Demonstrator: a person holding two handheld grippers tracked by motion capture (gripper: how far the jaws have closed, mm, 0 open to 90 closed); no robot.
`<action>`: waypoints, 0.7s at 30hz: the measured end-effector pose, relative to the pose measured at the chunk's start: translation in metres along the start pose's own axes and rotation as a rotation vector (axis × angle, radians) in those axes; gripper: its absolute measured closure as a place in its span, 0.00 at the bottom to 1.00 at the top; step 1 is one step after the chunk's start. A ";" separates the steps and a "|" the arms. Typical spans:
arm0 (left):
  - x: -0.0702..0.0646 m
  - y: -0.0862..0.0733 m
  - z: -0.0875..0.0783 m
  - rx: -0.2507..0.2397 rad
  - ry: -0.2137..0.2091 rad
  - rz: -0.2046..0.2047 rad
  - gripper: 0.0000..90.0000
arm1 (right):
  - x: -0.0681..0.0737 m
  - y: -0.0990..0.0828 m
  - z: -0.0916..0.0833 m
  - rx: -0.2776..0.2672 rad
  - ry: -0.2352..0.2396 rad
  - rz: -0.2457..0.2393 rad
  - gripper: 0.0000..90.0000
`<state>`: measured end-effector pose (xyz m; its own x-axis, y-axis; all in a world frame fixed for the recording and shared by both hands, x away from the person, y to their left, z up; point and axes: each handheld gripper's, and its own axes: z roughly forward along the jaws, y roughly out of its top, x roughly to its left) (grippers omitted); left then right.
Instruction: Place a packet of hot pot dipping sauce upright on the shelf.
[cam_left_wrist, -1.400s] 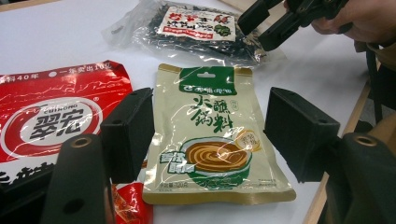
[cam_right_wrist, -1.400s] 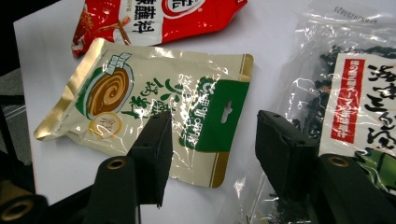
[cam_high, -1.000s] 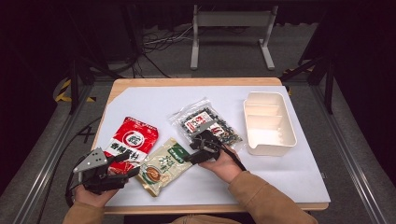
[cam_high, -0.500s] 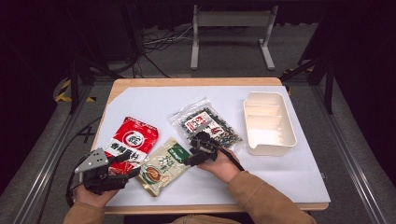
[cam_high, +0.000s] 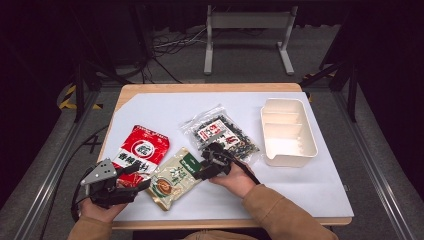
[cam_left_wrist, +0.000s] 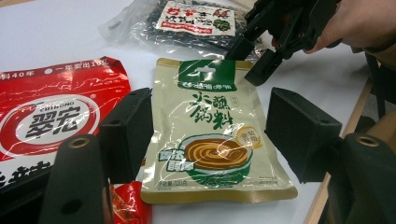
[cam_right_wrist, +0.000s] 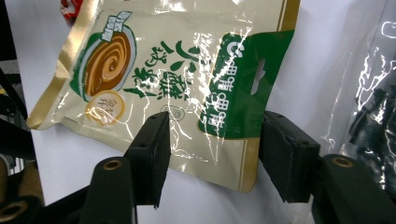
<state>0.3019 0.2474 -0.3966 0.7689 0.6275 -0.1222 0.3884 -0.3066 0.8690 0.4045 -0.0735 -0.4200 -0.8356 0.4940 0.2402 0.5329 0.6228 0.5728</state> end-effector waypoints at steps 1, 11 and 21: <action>0.000 0.000 0.000 0.000 0.000 0.001 0.36 | 0.001 0.000 0.000 -0.006 -0.001 0.000 0.50; -0.001 0.000 0.001 0.003 -0.003 -0.002 0.36 | 0.007 0.002 0.003 -0.012 0.035 -0.005 0.56; -0.001 0.000 0.002 0.008 -0.003 0.002 0.36 | 0.008 0.003 0.016 0.063 -0.037 -0.001 0.76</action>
<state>0.3024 0.2459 -0.3973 0.7711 0.6249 -0.1220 0.3909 -0.3134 0.8654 0.4011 -0.0577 -0.4290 -0.8313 0.5147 0.2096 0.5402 0.6600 0.5221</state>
